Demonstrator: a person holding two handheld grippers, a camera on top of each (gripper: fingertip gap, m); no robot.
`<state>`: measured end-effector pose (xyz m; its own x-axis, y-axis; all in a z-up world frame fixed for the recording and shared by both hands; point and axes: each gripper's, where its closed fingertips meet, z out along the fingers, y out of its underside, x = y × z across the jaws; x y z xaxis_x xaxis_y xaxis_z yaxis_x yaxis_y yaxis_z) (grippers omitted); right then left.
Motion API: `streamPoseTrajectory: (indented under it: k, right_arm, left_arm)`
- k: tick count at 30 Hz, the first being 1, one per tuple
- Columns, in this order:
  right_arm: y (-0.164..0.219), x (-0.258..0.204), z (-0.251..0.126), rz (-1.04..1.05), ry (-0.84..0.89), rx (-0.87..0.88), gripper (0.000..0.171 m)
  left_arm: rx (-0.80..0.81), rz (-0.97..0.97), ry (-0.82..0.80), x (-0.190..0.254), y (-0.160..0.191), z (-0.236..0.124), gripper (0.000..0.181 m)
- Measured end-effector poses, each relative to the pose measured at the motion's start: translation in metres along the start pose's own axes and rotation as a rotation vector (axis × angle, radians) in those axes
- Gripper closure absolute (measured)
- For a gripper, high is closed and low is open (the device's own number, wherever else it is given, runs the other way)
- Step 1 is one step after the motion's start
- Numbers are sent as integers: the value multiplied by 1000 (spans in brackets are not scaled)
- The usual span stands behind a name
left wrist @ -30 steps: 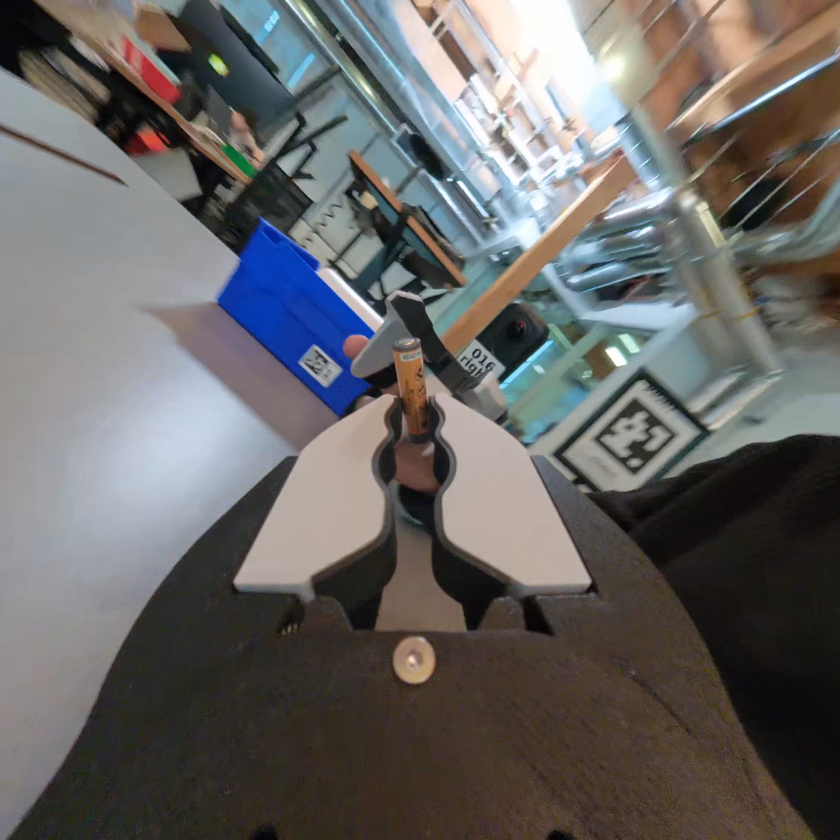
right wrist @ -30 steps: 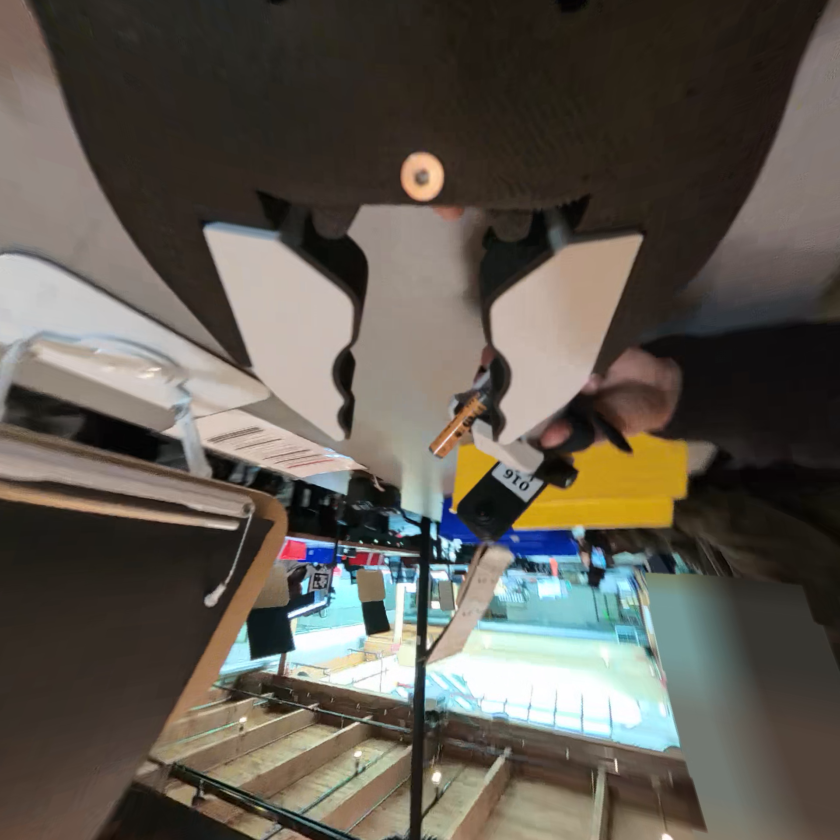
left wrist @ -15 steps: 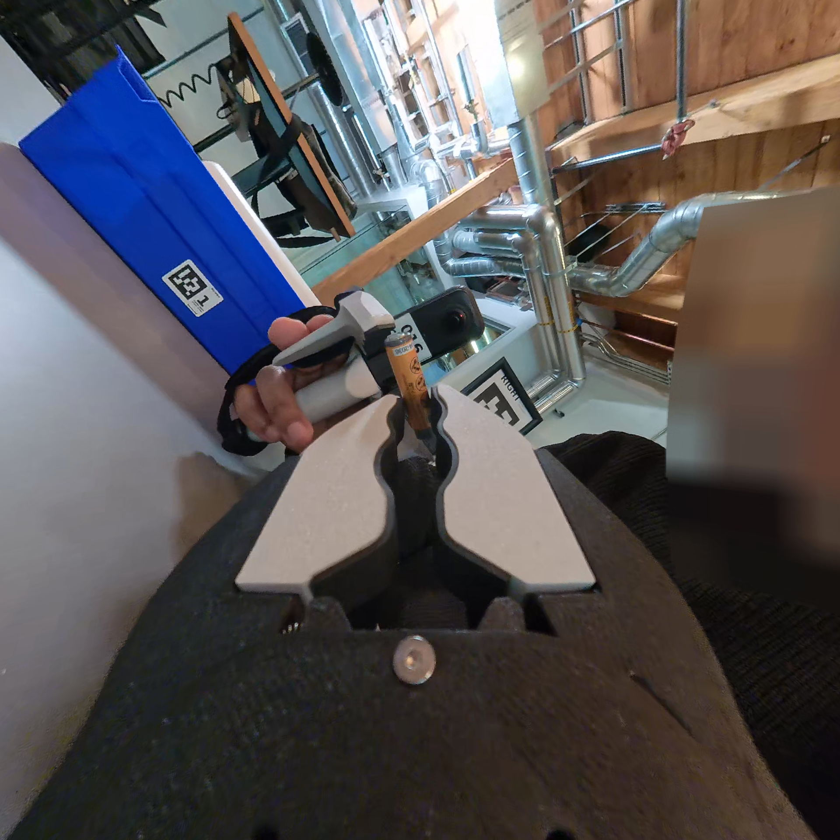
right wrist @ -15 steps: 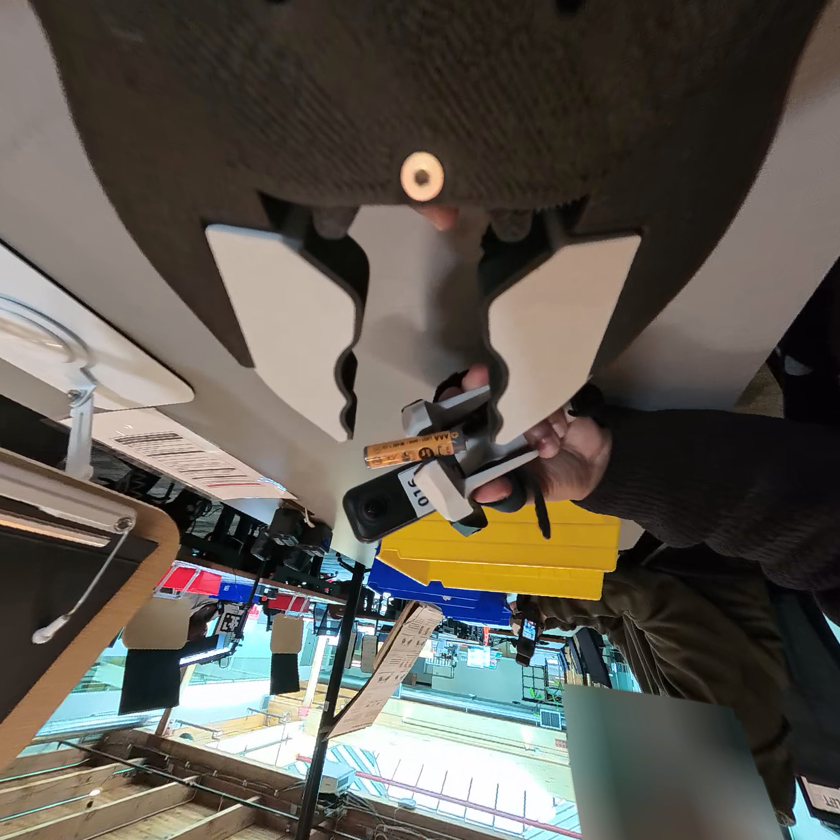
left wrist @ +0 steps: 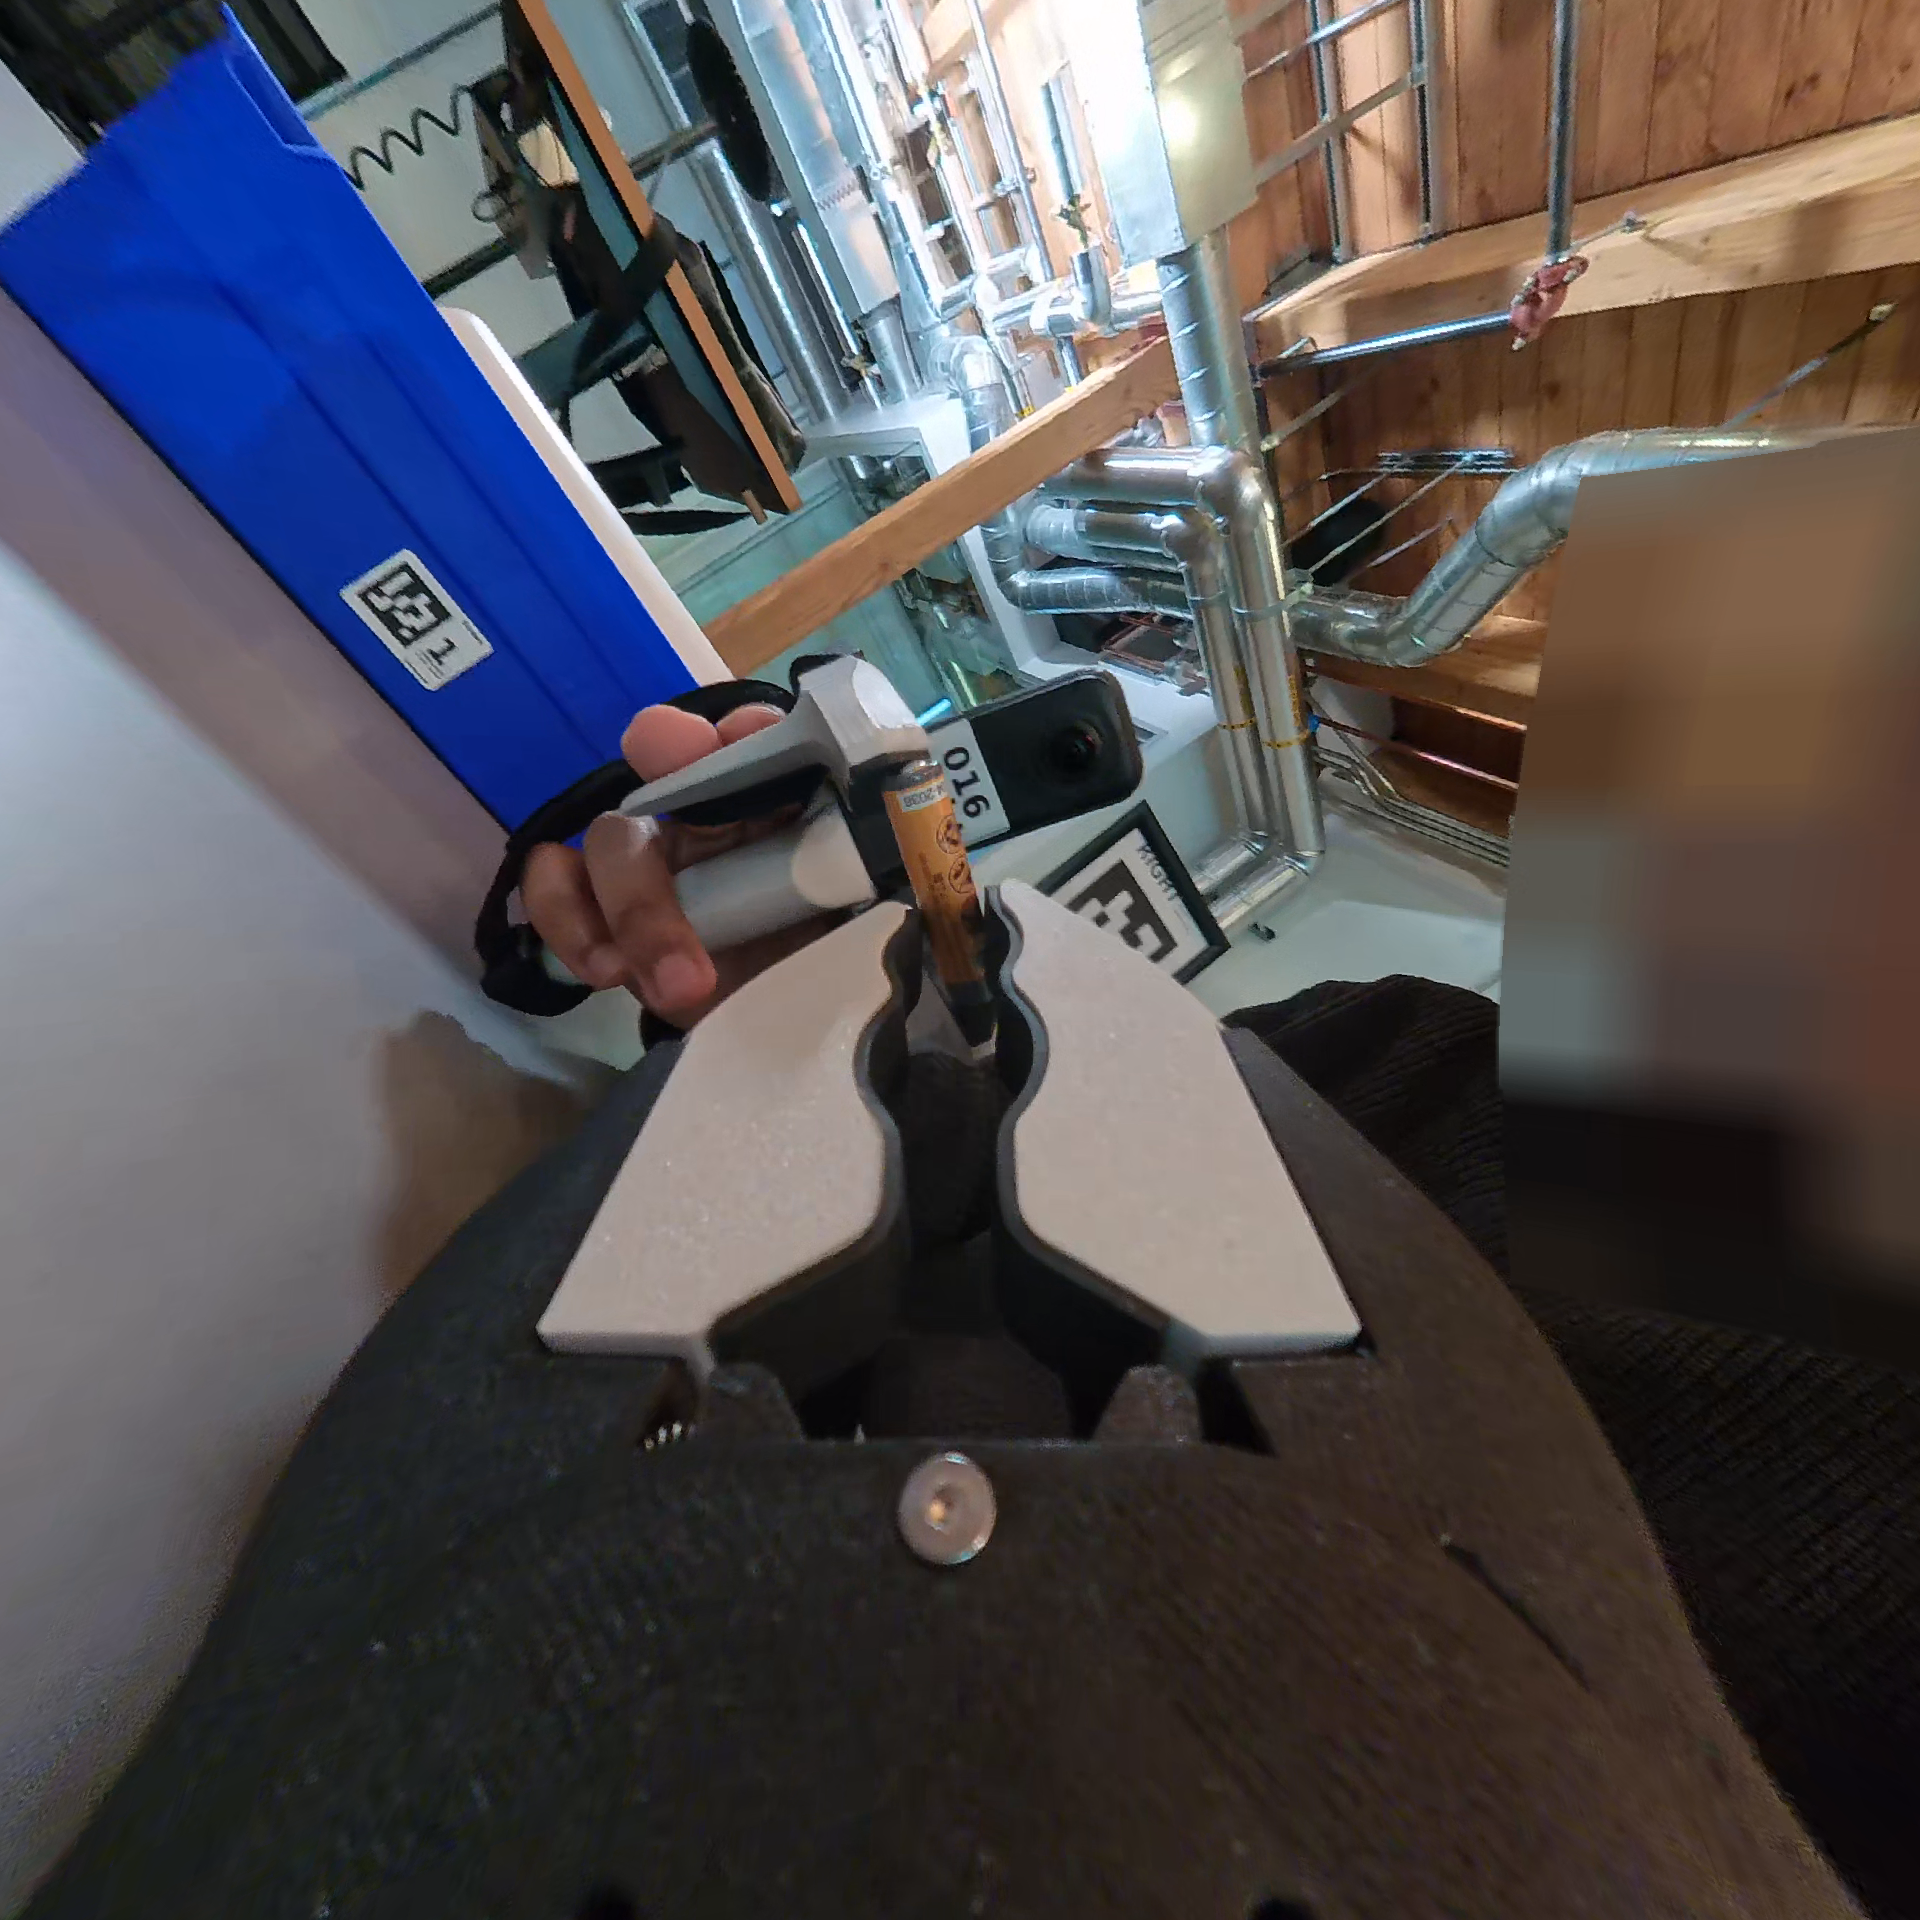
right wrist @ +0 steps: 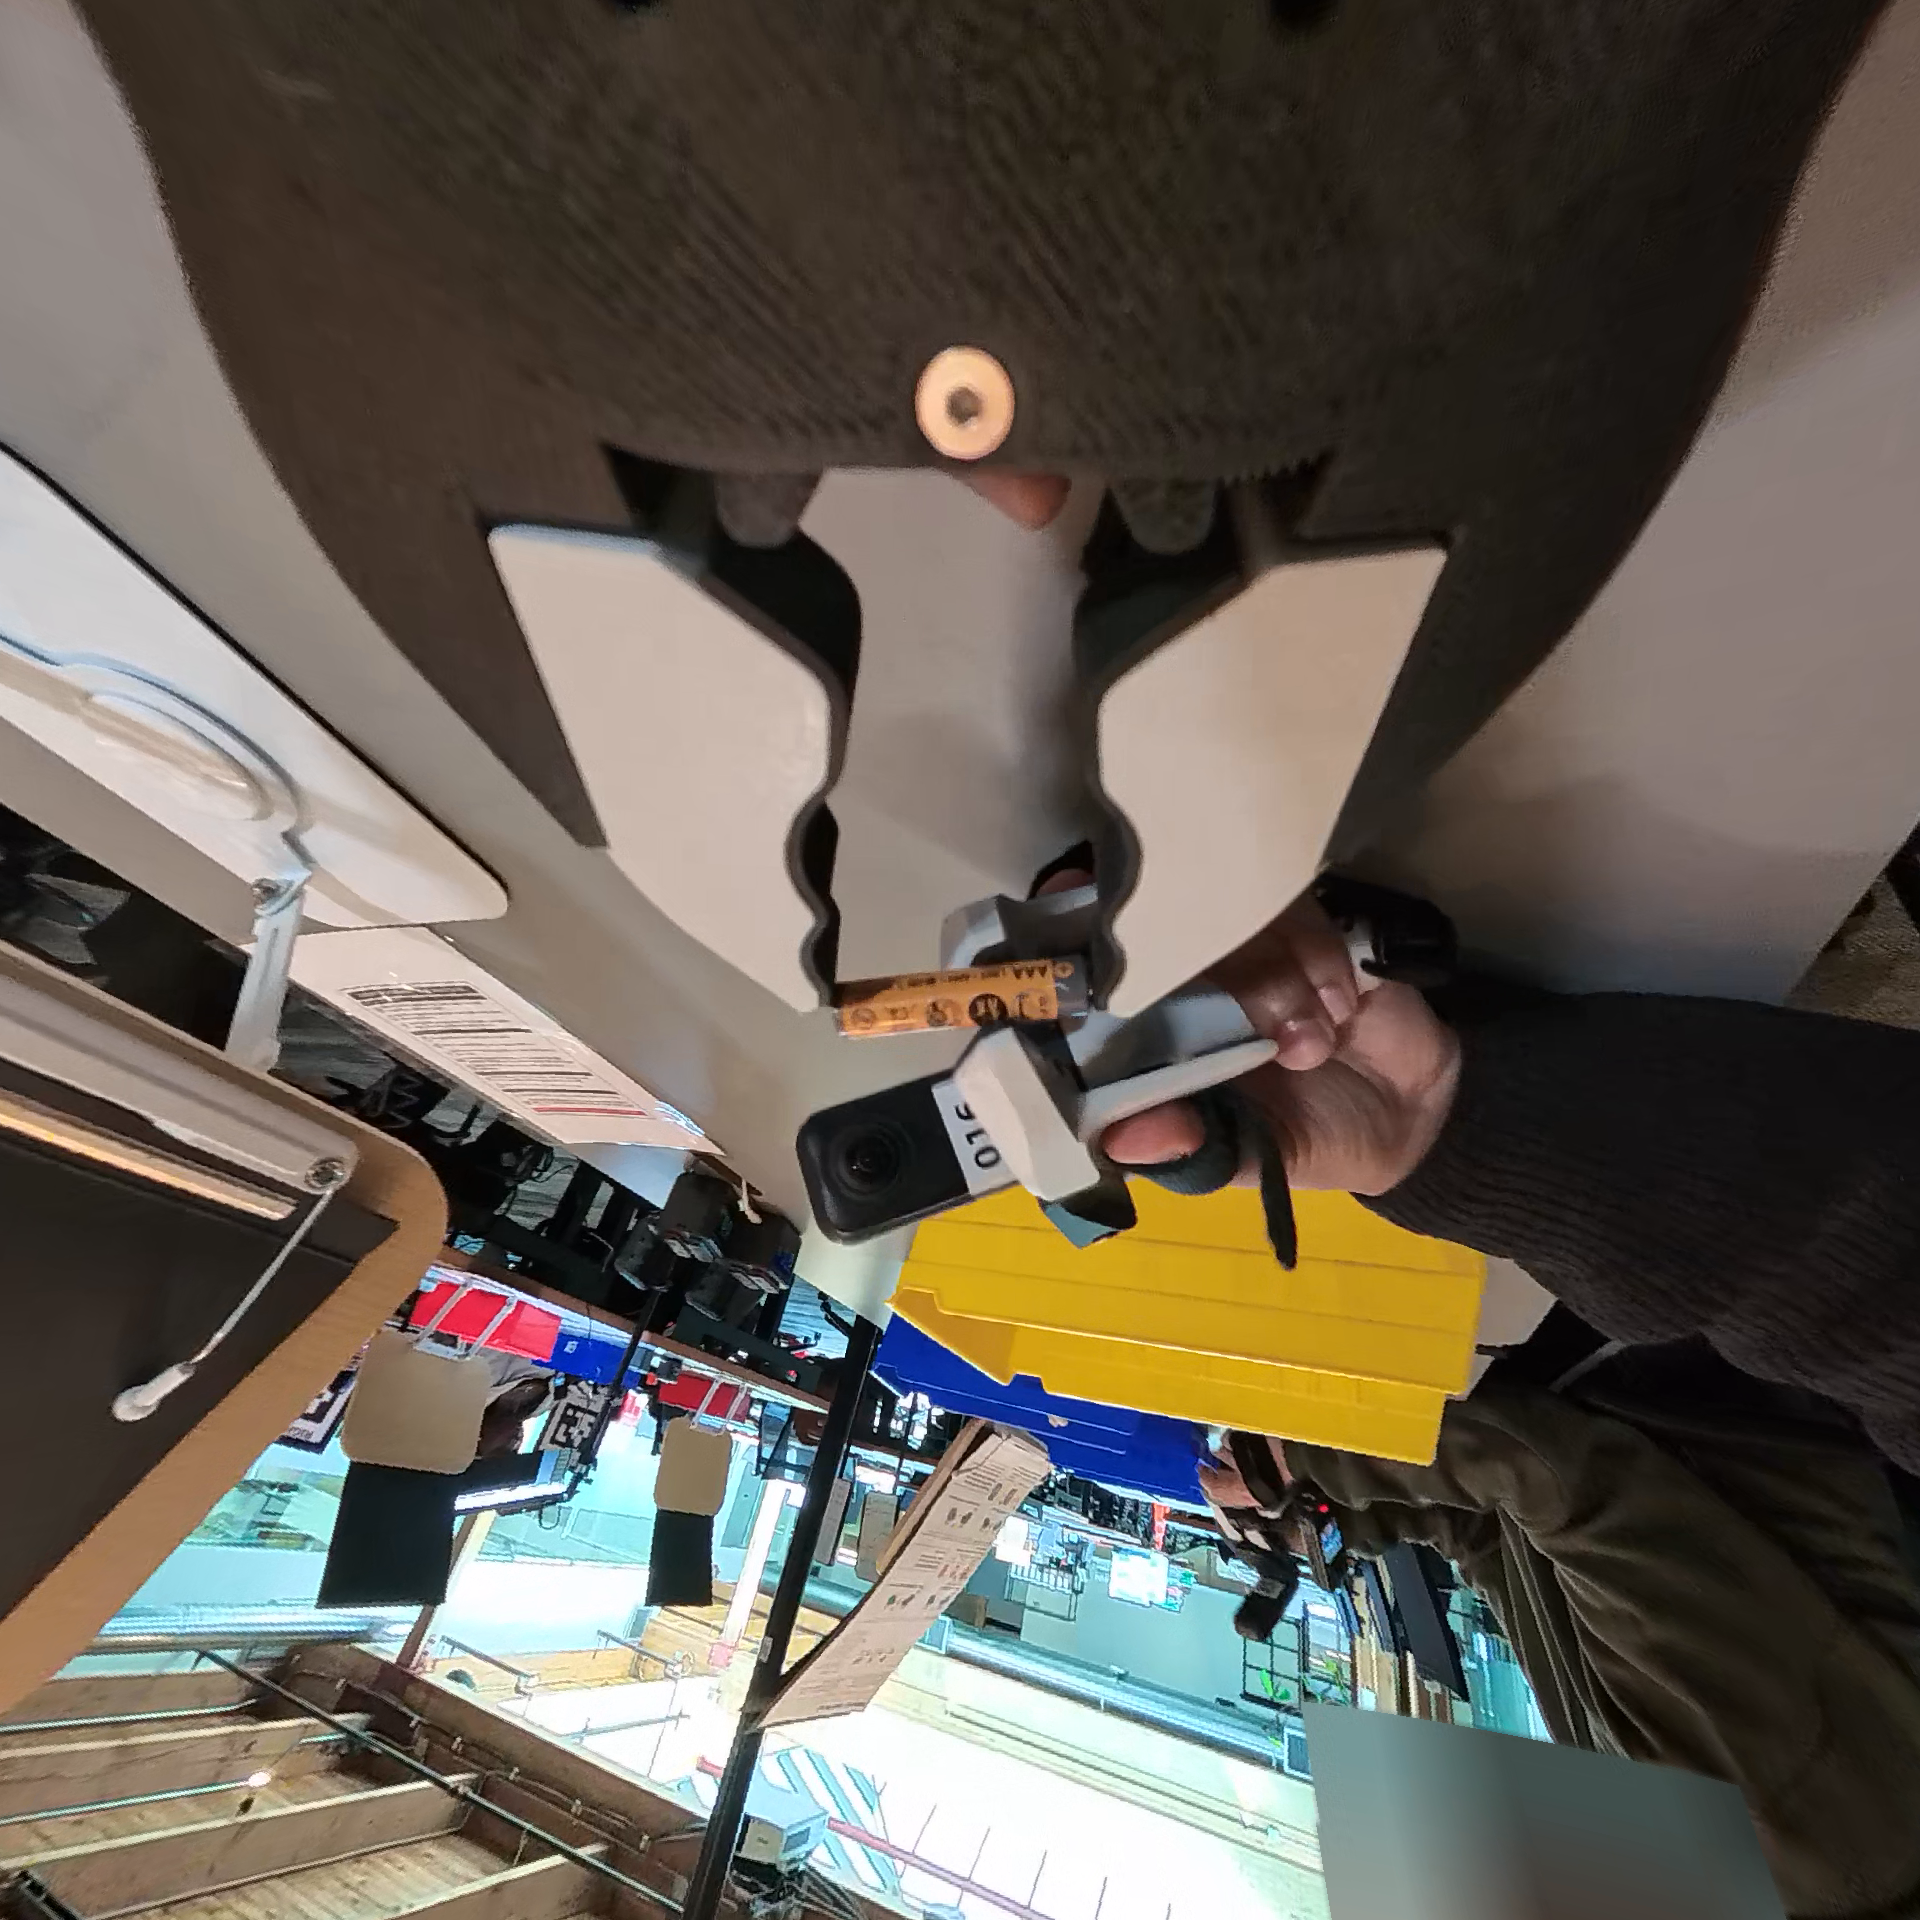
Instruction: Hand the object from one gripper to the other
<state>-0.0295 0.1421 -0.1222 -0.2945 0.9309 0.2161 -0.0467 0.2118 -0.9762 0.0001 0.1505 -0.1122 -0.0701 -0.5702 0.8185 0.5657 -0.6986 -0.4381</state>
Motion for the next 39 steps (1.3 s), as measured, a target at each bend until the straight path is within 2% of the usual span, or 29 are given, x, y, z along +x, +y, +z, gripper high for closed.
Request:
streamPoseTrajectory:
  k: [1,8,10,11,13,15,18,23,27,29,31,33,37,39]
  right_arm:
    - [1,2,0,-5,9,-8,124]
    - [9,23,-10,-15,103,-60,124]
    - [12,27,-12,-20,113,-75,124]
    - [13,29,-13,-19,118,-80,124]
    - [14,31,-15,-7,122,-81,124]
    - [14,33,-16,12,123,-76,124]
    - [13,32,-15,30,116,-66,124]
    - [15,26,-12,57,79,-68,124]
    - [16,12,-8,161,-25,-63,124]
    - [14,6,-7,284,-86,-59,124]
    - [10,2,-8,439,-152,-45,124]
    - [4,2,-11,581,-209,-7,124]
    - [-4,0,-16,814,-331,50,124]
    - [-5,-4,-17,907,-395,51,125]
  left_arm:
    - [17,17,-20,-2,-2,-1,166]
    - [205,172,-264,-18,-41,-32,118]
    - [207,262,-362,-21,-50,-44,112]
    - [212,323,-381,-16,-55,-49,97]
    - [333,476,-392,4,-78,-58,54]
    - [464,674,-455,25,-96,-72,33]
    - [423,935,-595,35,-98,-78,33]
    - [121,1226,-836,5,-78,-68,33]
    - [-71,1589,-944,1,-59,-51,39]
    - [-124,1759,-952,4,-49,-42,54]
    - [-141,1886,-931,10,-40,-34,84]
    - [-197,1917,-887,9,-28,-27,113]
    - [-270,1885,-801,0,-10,-12,116]
    - [-361,1884,-773,-11,2,-9,130]
